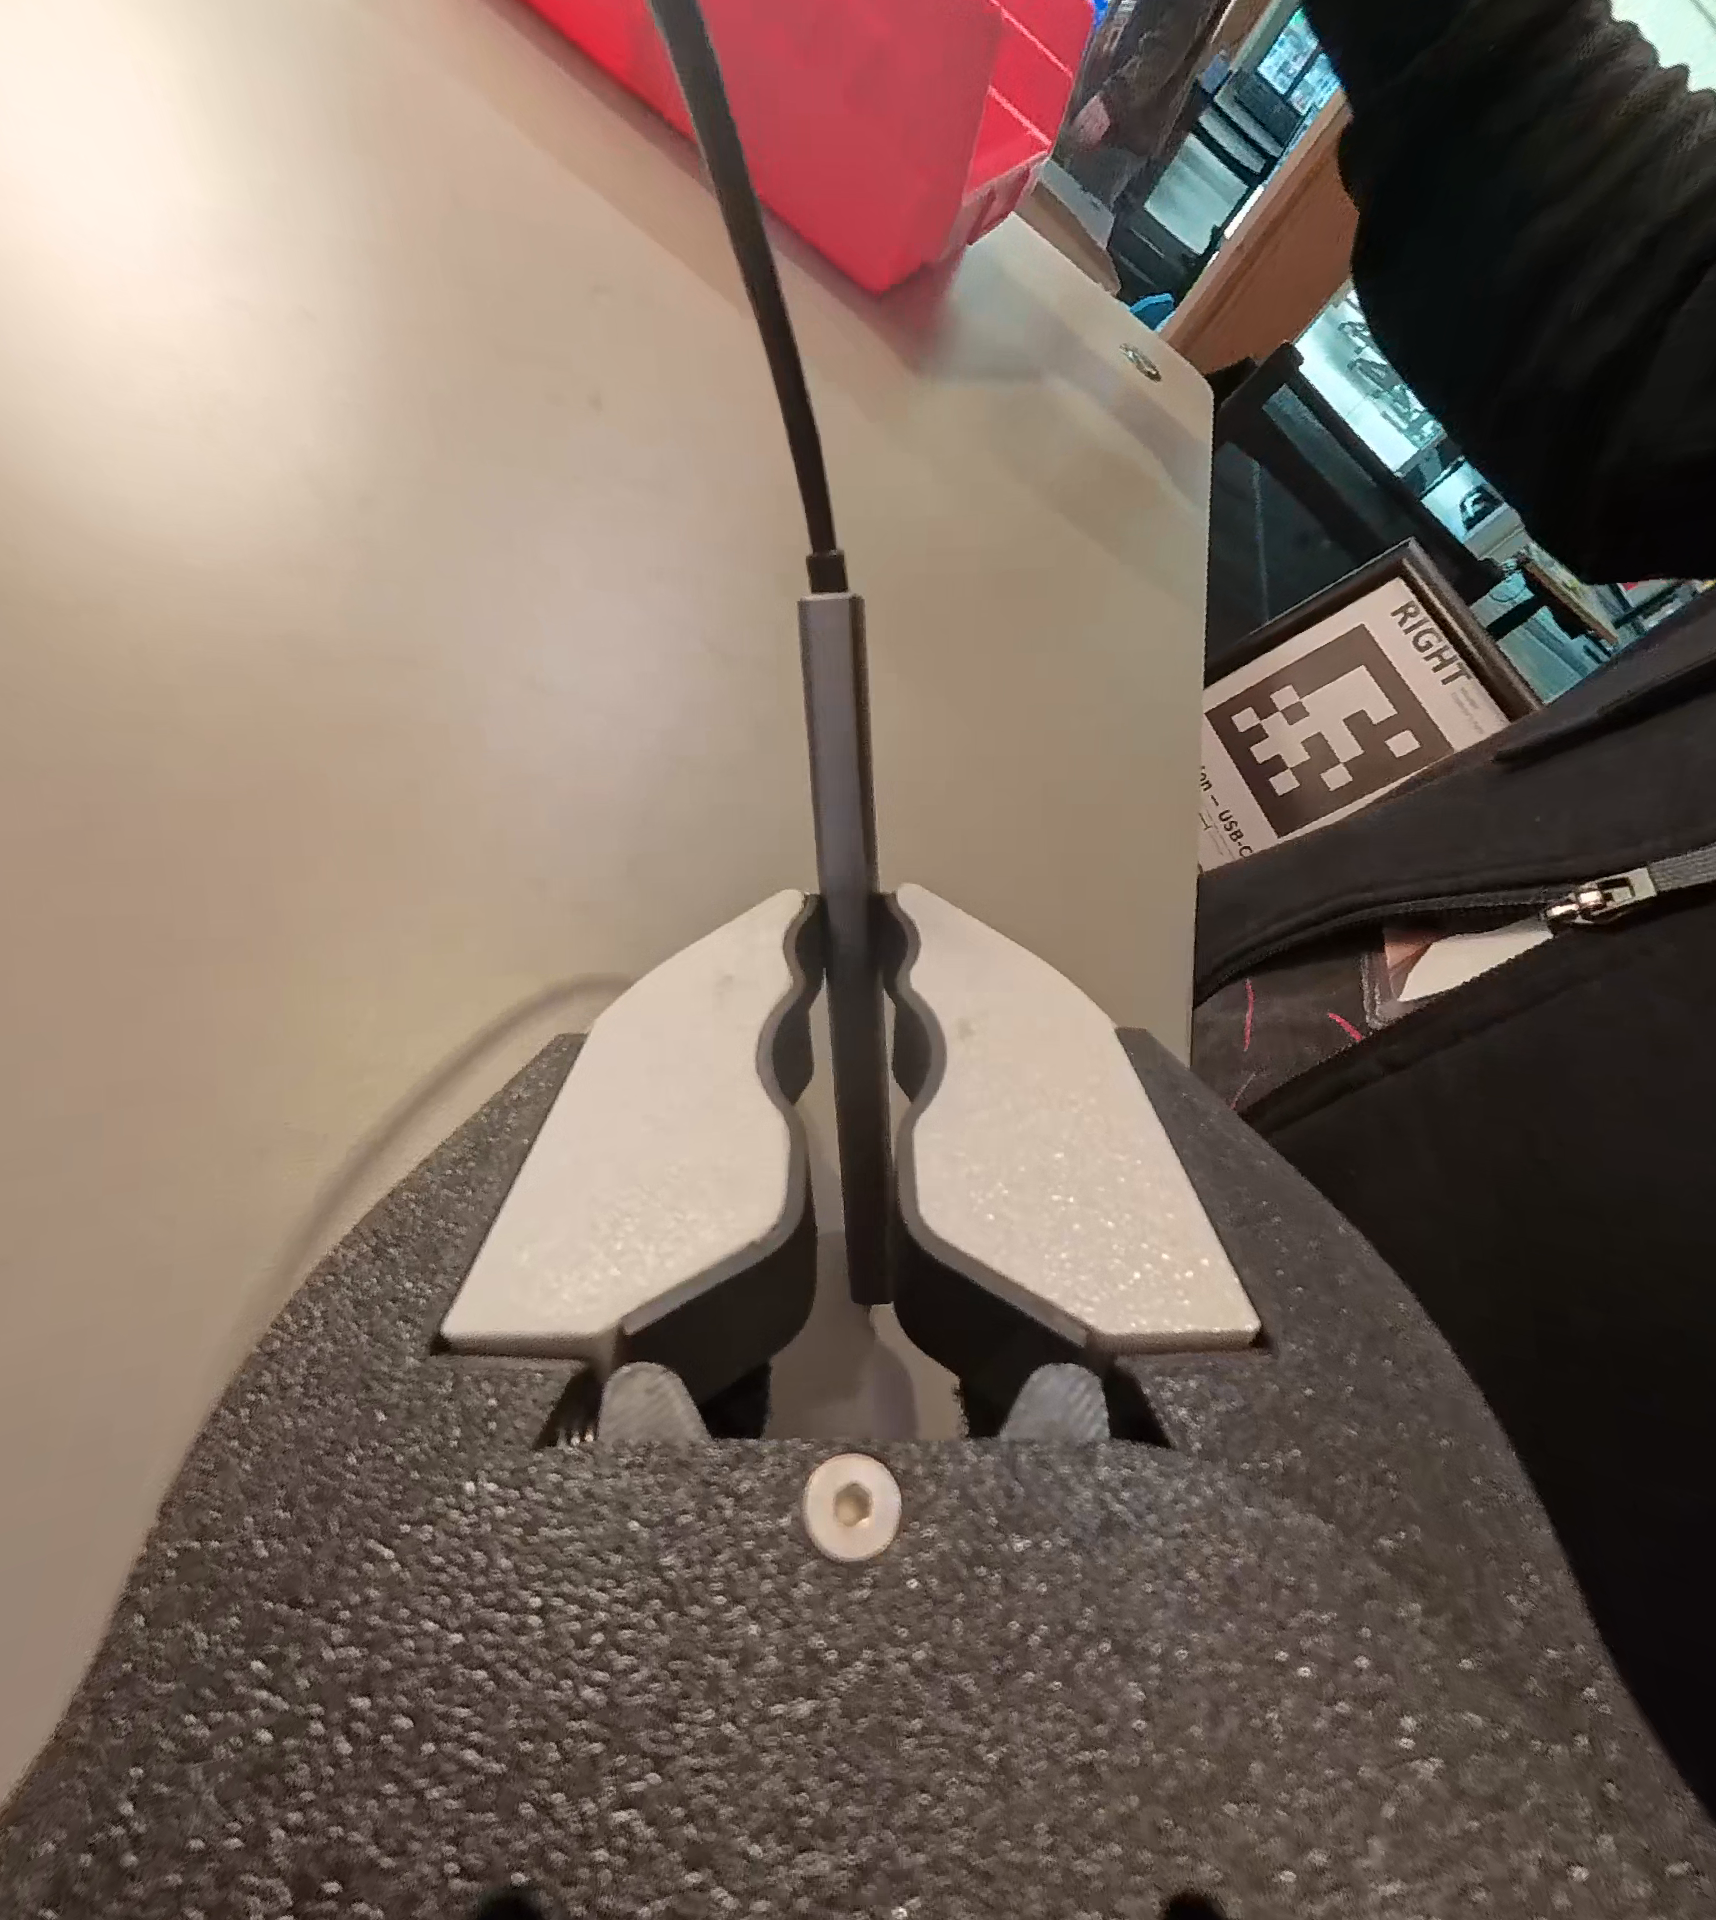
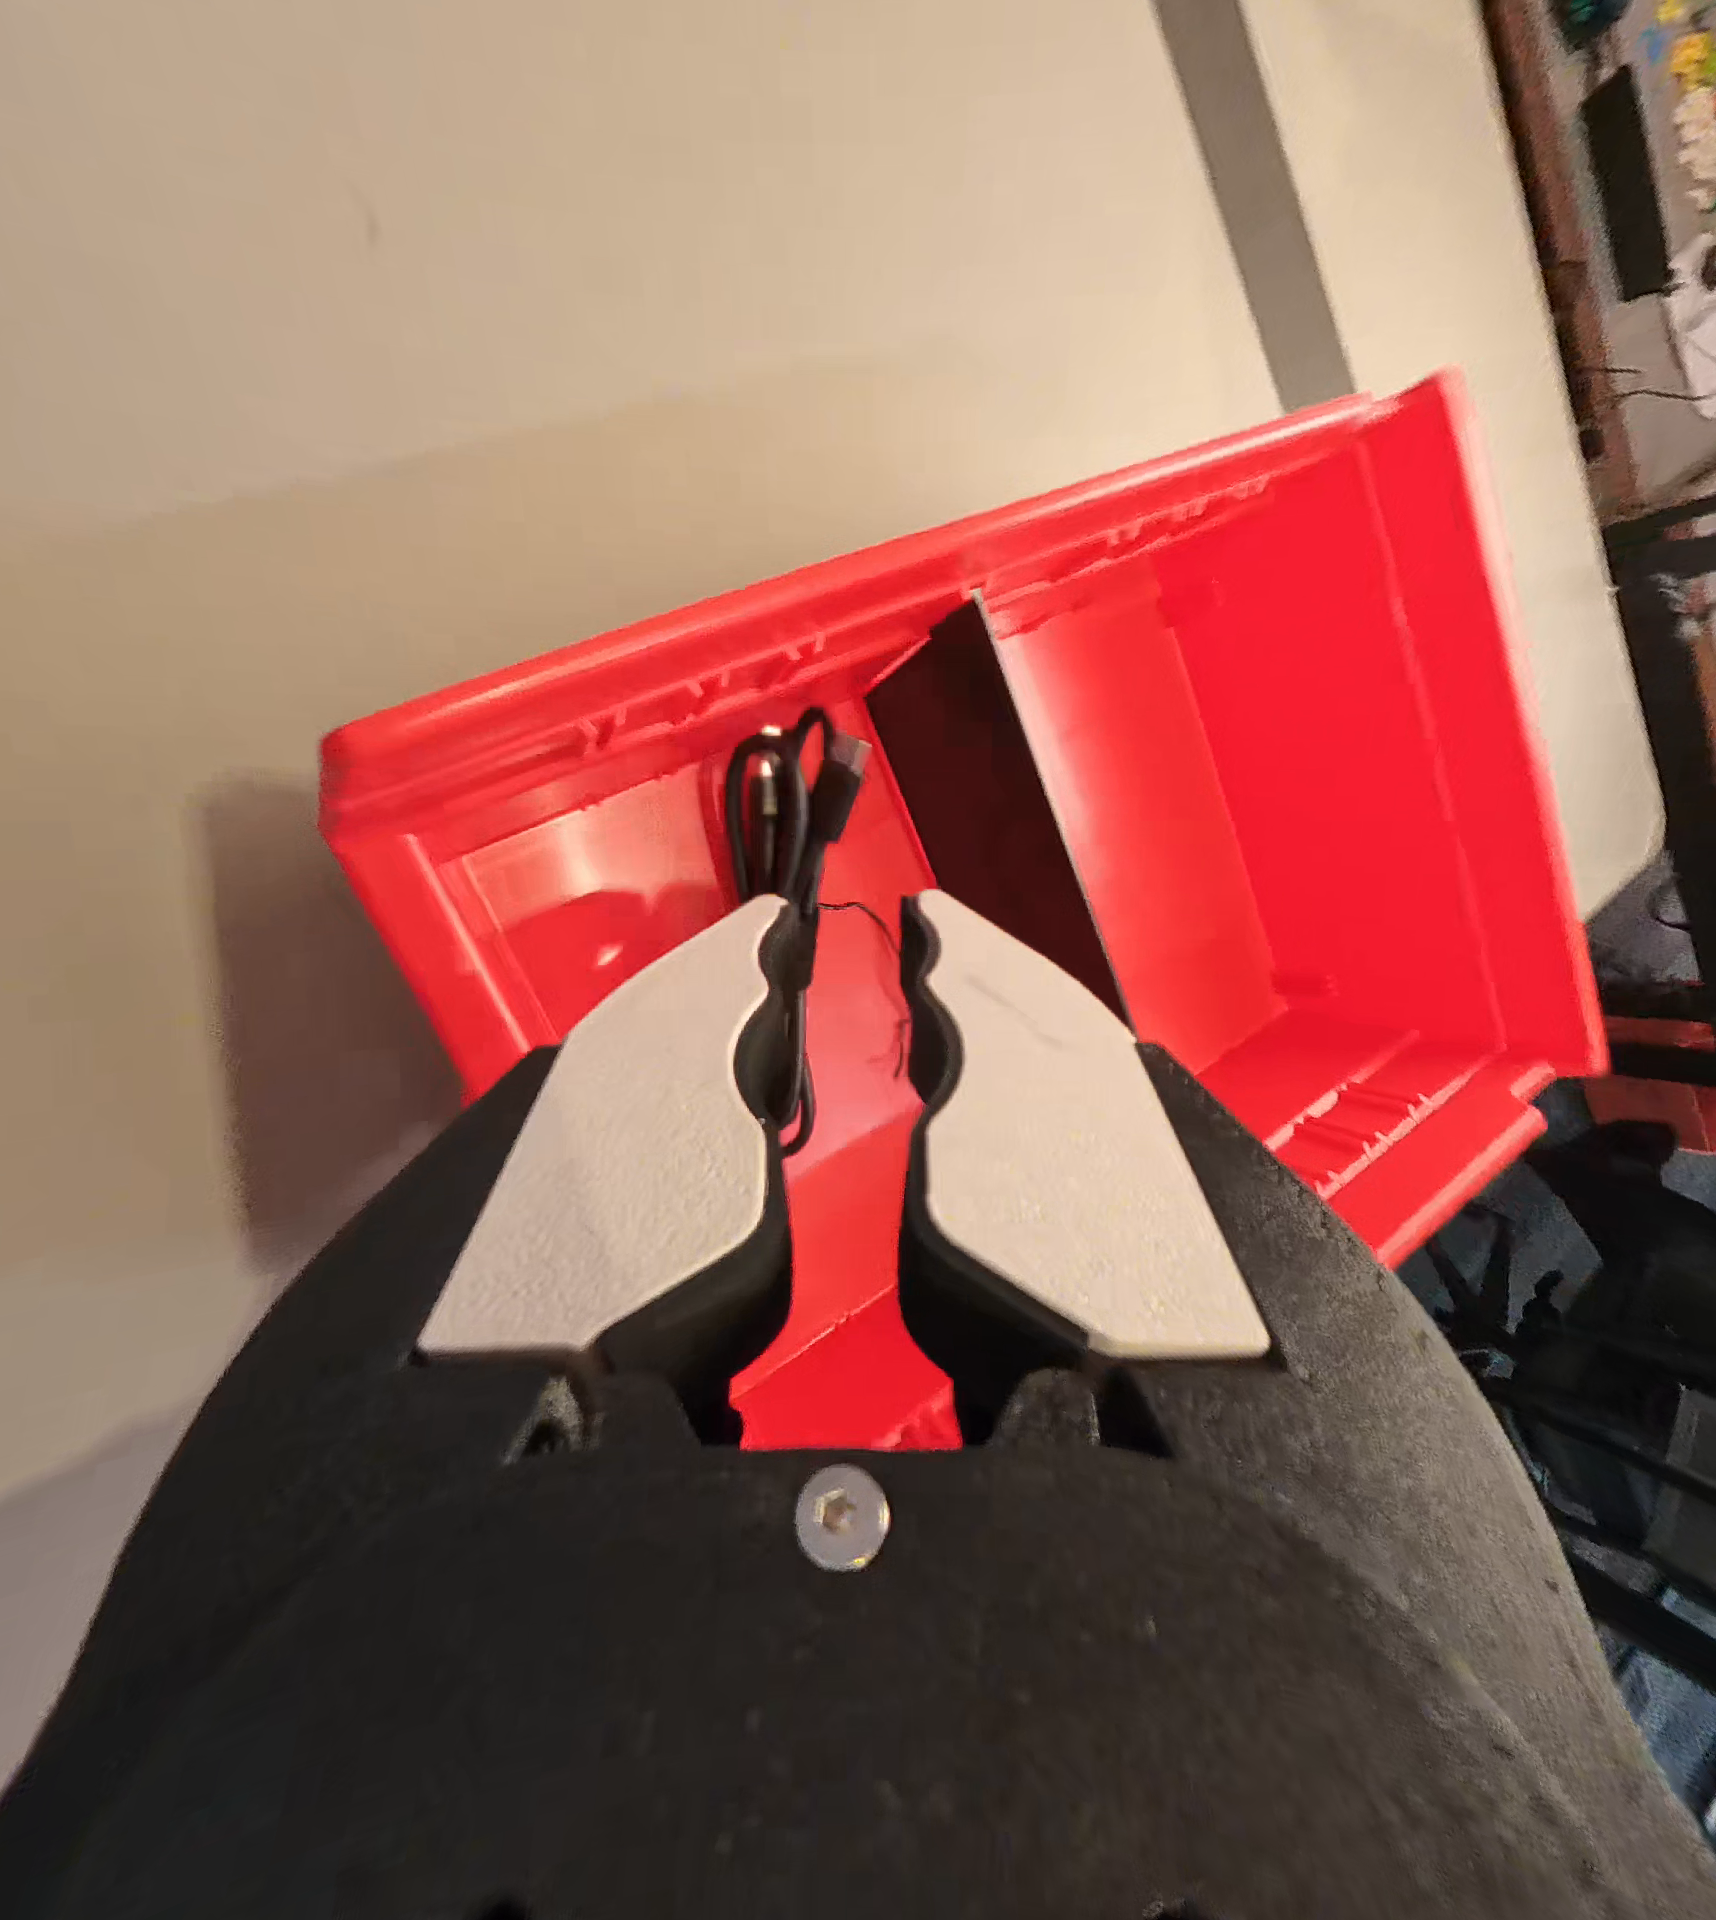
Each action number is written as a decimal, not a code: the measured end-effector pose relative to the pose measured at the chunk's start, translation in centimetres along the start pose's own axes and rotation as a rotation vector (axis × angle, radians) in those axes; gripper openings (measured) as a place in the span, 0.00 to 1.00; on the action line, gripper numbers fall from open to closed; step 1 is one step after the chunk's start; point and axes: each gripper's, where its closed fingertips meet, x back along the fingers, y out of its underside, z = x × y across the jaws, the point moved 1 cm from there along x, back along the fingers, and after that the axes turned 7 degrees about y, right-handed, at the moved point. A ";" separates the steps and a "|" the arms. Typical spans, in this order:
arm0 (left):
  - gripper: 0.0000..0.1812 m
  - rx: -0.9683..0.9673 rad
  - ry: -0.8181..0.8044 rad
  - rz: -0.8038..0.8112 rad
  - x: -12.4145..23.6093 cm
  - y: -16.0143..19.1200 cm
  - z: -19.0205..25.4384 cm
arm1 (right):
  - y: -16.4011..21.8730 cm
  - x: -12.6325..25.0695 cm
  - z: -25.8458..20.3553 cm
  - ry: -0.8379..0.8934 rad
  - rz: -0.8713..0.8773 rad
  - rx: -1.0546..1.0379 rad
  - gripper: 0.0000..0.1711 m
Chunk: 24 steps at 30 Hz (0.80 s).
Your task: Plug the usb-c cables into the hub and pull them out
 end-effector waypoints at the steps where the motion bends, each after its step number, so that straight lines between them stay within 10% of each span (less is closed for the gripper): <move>1: 0.06 0.003 -0.008 0.000 -0.1 0.0 0.0 | -0.2 0.7 0.3 0.033 0.005 -0.013 0.12; 9: 0.06 0.033 0.081 0.057 -3.5 -2.0 0.9 | -8.5 5.1 -8.5 -0.076 0.251 -0.124 0.12; 17: 0.06 0.055 0.229 0.088 -8.9 -4.4 3.1 | -14.9 1.3 -22.4 -0.389 0.391 -0.280 0.15; 24: 0.06 0.020 0.249 0.058 -9.3 -3.8 4.0 | -19.3 0.5 -25.6 -0.527 0.522 -0.414 0.17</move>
